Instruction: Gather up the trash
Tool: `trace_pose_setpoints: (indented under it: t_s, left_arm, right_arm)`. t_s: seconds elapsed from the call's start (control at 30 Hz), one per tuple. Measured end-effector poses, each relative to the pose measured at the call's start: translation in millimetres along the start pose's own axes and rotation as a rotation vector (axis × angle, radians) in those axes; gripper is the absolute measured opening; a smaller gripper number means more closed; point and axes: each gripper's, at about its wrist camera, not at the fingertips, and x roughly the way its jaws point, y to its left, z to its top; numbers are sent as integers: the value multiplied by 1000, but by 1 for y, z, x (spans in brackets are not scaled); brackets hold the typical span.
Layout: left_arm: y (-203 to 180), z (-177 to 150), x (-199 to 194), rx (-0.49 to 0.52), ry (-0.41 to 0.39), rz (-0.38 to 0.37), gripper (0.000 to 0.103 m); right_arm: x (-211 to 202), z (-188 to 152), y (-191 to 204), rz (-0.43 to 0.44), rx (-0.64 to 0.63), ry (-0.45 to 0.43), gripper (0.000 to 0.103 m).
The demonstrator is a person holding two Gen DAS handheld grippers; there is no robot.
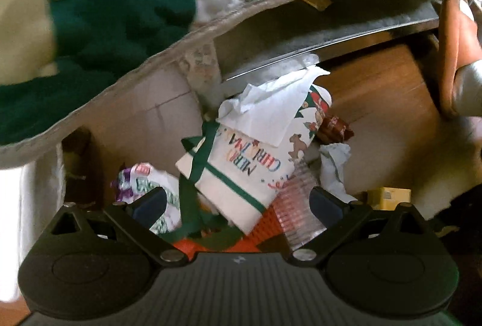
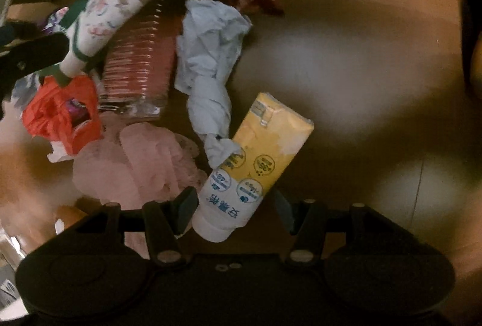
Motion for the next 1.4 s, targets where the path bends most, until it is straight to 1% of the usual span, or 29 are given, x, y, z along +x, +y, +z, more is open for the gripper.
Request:
trace_pose_setpoints:
  t_s: [0.07,0.17,0.23,0.33,0.4,0.53,0.57,0.6,0.63,0.67,0.7,0.73,0.77,0.83,0.87,0.97,1.07,1.2,1.3,1.4]
  left_arm:
    - [-4,1,9,26,1,-5,97]
    - [-14,-1,21,104,0,13,91]
    - [-19,-2,28,152,-2,36,89]
    - [-18,-4,37,171,3,35,86]
    - [-18,-4,44,182,11,32,84]
    - [-17,-3,51,196,12,15,83]
    - [-17,-1,53,195,14,9,81]
    - [-19,-1,56,194,17,6,78]
    - [-19,0,58,191,23,3,64]
    - [-18,1,60,185,35,-6,58]
    - [-19,2,61,177,40,-13,56]
    - [-18,2,62,173,40,-17,47]
    - [-18,3,62,172,44,-24,36]
    - [-18,3,60,169,53,-31,30]
    - [-17,3,58,164,55,-30,25]
    - [-17,7,52,144,77,-9,19]
    - [-15,10,41,103,107,-6,14]
    - [-8,18,20,44,139,-16,12]
    - [-6,21,0,17,158,-23,12]
    - [-7,24,-23,-5,178,-34,12]
  right_arm:
    - [4,0,1,-15,0,5,56]
    - [9,1,1,-13,3,10,56]
    - [11,1,3,-15,1,8,56]
    - [15,1,5,-19,1,11,56]
    - [12,-2,0,-16,7,12,55]
    - [13,1,-2,-11,10,9,55]
    - [13,3,-4,-10,9,9,54]
    - [14,4,-2,-10,7,9,53]
    - [14,4,-2,-12,6,7,53]
    - [14,4,-3,-14,2,7,53]
    - [12,2,-5,-16,-3,6,53]
    - [11,2,-4,-22,-10,3,53]
    - [10,1,-3,-26,-15,2,51]
    - [10,-2,-1,-42,-29,-2,51]
    - [9,-3,1,-50,-43,-4,51]
    - [5,-6,8,-87,-107,-4,50]
    - [-5,-12,15,-107,-150,3,49]
    - [-28,-25,24,-131,-202,-4,48]
    - [-49,-38,29,-138,-230,-13,47]
    - [-79,-47,32,-128,-235,-53,47]
